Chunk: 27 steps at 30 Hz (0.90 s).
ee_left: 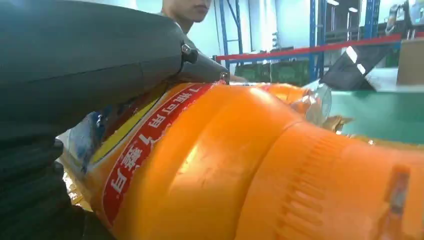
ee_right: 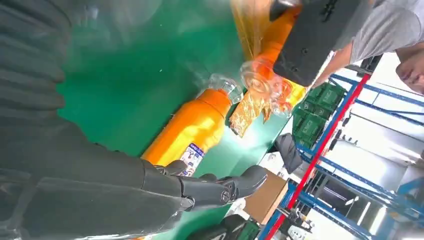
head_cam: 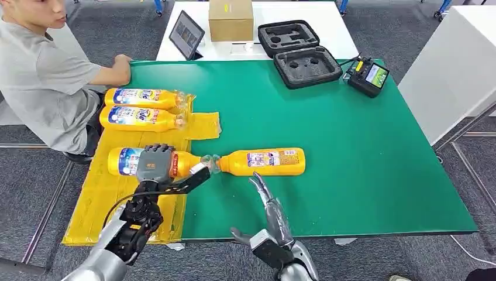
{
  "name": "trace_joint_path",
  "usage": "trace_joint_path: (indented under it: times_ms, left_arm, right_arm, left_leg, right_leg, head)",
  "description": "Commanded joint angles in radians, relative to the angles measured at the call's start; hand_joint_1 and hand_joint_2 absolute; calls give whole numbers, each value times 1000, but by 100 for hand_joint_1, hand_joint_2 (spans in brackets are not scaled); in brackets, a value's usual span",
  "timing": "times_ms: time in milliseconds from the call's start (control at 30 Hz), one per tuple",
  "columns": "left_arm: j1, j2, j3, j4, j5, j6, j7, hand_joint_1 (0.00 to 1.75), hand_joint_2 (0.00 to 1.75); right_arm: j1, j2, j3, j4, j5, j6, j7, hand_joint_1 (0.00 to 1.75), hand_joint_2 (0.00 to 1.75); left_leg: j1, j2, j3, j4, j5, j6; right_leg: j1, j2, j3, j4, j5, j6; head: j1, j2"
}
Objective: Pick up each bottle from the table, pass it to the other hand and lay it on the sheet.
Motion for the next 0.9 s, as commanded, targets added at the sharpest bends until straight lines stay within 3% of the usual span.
trace_joint_path:
  times_ms: [33, 900]
  left_arm:
    - [-76, 18, -2, 131, 4, -5, 5, 175, 175]
    - [-76, 18, -2, 131, 4, -5, 5, 175, 175]
  right_arm:
    - [-28, 12, -30, 48, -1, 6, 1, 0, 175]
    - [-28, 12, -30, 48, -1, 6, 1, 0, 175]
  left_leg:
    - [1, 0, 1, 0, 0, -1]
    - [1, 0, 2, 0, -1, -2]
  right_leg:
    - [1, 0, 1, 0, 0, -1]
    - [1, 1, 2, 0, -1, -1]
  head:
    - [0, 0]
    - [0, 0]
